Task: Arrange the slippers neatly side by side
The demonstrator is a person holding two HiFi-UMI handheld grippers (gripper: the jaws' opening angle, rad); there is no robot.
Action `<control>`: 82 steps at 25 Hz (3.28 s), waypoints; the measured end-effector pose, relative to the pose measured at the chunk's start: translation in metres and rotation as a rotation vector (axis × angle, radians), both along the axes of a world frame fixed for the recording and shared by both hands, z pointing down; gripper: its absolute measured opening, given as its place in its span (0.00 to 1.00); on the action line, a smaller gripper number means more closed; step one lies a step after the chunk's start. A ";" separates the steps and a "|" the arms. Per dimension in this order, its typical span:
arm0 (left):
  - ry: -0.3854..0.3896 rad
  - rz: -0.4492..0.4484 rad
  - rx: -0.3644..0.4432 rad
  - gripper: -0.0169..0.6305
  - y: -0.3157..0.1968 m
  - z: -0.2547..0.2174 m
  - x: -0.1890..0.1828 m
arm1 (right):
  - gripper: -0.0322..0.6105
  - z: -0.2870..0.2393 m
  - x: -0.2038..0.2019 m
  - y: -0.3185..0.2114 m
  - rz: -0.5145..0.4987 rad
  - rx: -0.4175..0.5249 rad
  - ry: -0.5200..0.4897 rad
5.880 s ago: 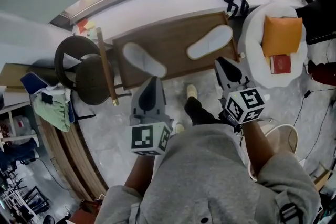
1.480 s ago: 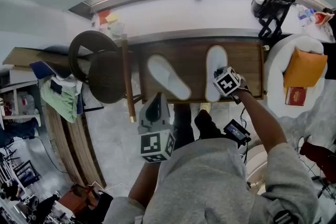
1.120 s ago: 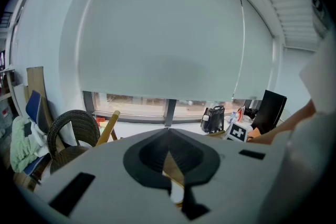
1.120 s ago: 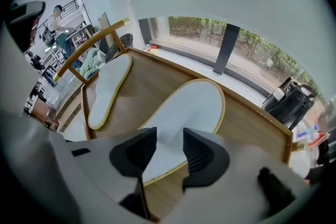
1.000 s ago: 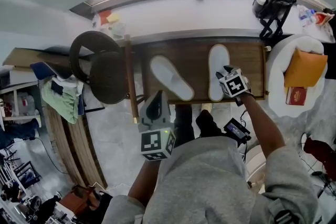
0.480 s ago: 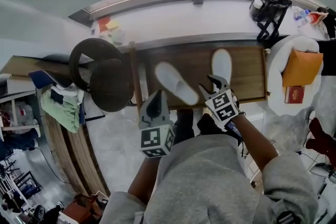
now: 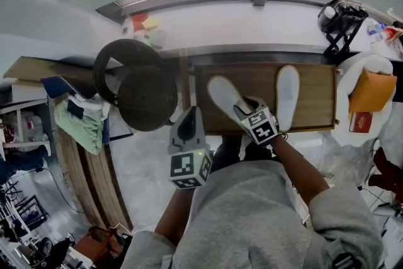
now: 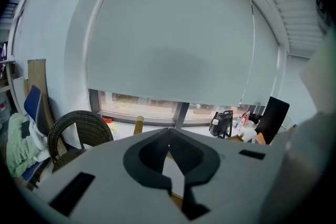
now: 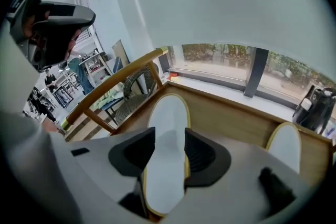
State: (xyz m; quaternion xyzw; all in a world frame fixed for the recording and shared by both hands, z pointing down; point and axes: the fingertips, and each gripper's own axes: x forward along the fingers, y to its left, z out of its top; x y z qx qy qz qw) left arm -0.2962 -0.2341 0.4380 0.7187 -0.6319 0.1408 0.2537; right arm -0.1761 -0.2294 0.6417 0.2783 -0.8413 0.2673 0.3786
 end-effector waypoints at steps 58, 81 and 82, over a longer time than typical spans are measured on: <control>-0.033 0.171 -0.024 0.05 -0.014 0.007 0.050 | 0.11 0.050 0.133 -0.029 0.724 -0.169 -0.039; -0.020 0.178 0.038 0.05 0.013 -0.014 0.119 | 0.27 -0.090 0.197 -0.013 0.399 0.089 -0.141; -0.021 0.179 0.043 0.05 0.017 -0.015 0.125 | 0.27 -0.101 0.208 -0.010 0.396 0.115 -0.140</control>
